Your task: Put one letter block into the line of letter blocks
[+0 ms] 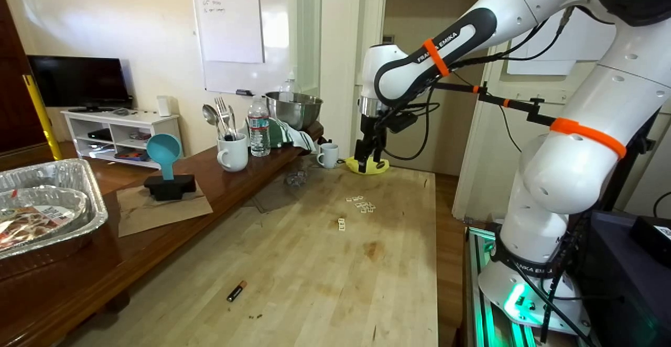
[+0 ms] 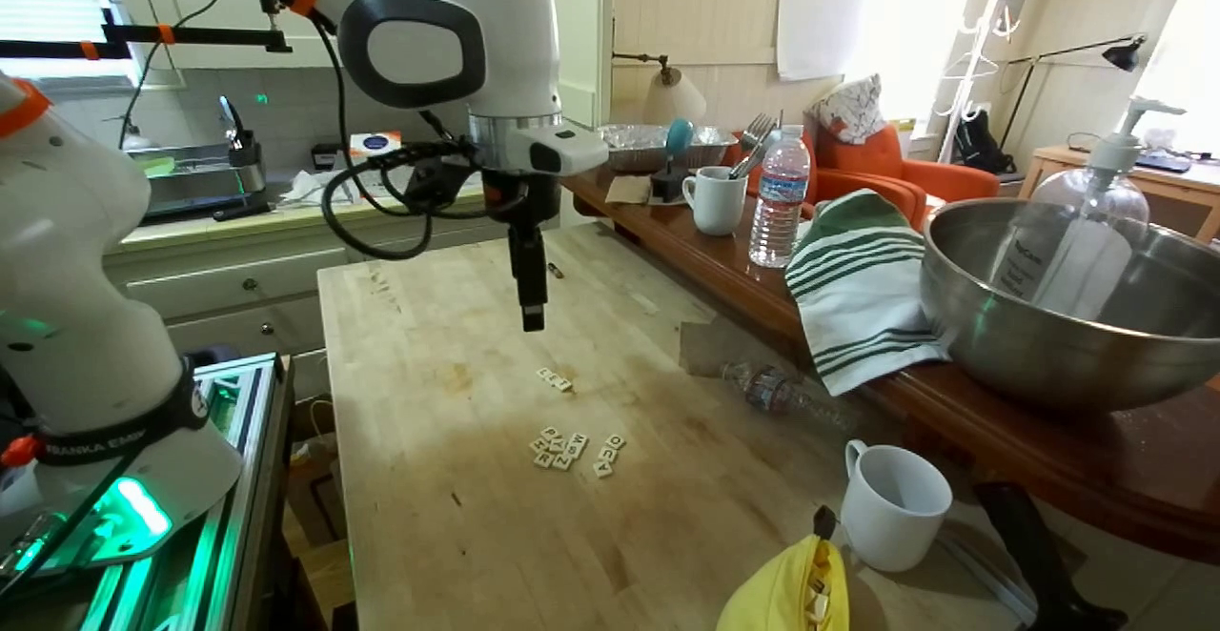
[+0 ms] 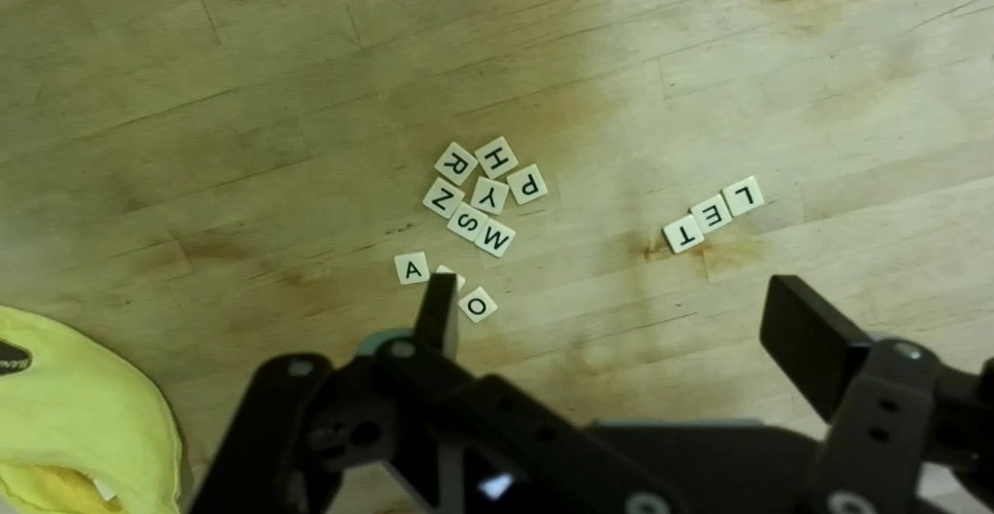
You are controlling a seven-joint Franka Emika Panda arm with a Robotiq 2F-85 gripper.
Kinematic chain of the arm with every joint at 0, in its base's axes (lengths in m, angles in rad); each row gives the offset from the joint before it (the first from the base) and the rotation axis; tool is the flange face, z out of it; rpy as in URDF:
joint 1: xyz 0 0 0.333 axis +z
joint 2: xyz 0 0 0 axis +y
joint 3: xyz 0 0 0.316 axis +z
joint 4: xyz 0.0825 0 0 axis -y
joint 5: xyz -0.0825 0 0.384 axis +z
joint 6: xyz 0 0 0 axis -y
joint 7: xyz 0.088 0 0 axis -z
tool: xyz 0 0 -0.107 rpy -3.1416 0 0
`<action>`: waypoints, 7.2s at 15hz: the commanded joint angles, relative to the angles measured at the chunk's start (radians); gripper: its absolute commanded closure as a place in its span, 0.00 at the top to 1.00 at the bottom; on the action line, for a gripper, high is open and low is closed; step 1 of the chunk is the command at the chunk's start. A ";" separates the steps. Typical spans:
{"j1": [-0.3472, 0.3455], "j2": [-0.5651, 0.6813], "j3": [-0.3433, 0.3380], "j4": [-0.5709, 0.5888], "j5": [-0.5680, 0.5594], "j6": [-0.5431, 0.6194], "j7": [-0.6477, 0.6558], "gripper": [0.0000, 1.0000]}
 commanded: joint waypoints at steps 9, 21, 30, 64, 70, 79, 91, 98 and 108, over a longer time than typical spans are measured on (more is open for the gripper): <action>-0.041 0.211 -0.068 -0.057 0.064 0.235 -0.110 1.00; -0.050 0.408 -0.038 -0.037 0.348 0.498 -0.308 0.01; -0.051 0.473 -0.039 0.004 0.438 0.540 -0.321 0.00; -0.078 0.535 -0.009 0.034 0.007 0.552 -0.541 0.00; -0.115 0.431 0.023 0.010 0.078 0.495 -0.555 0.00; -0.099 0.421 -0.012 0.029 0.189 0.405 -0.331 0.00; -0.098 0.471 -0.006 0.047 0.397 0.482 -0.069 0.00; -0.094 0.527 -0.006 0.067 0.389 0.522 0.022 0.00; -0.092 0.533 0.012 0.077 0.300 0.486 -0.092 0.00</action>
